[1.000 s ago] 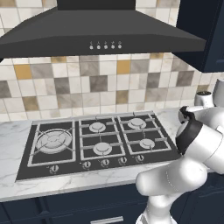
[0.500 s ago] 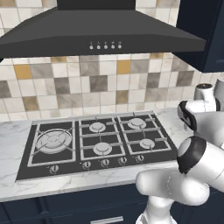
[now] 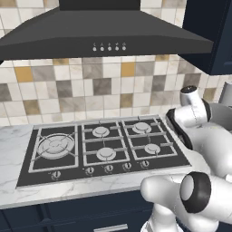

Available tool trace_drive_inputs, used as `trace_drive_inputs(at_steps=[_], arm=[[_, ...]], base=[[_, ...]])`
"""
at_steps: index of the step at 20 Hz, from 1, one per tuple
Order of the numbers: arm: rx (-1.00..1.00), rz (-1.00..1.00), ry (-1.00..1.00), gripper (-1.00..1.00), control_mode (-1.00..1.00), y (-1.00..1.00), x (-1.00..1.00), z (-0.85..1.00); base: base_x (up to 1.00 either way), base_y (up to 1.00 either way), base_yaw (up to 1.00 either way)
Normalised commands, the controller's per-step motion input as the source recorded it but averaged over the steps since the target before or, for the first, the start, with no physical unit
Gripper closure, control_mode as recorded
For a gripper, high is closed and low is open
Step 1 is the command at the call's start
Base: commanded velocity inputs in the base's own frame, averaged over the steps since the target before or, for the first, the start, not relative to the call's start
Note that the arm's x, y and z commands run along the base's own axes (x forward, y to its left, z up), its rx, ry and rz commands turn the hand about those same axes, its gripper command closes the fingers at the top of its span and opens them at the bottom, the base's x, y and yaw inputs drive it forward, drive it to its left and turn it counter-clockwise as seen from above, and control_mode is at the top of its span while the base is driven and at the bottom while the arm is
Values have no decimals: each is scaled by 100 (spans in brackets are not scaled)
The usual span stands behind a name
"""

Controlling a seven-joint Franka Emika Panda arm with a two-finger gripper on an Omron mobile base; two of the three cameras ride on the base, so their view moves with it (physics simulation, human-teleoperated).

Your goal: Turn on the sink faucet. Then move the broccoli from the counter to the sink. Turn off the sink. Move the vegetable from the sink to the pot next to the stove. Finally move the pot to the front left burner.

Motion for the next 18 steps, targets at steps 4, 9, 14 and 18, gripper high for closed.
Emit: trace_drive_inputs(at_steps=[4, 9, 14, 18], arm=[[-8, 13, 0, 100, -100, 80, 0, 25], [-7, 14, 0, 100, -100, 75, 0, 25], [-5, 9, 0, 100, -100, 65, 5, 12], [-1, 0, 0, 100, -100, 11, 5, 1]], base=[[0, 0, 0], [0, 0, 0], [0, 0, 0], [0, 0, 0]])
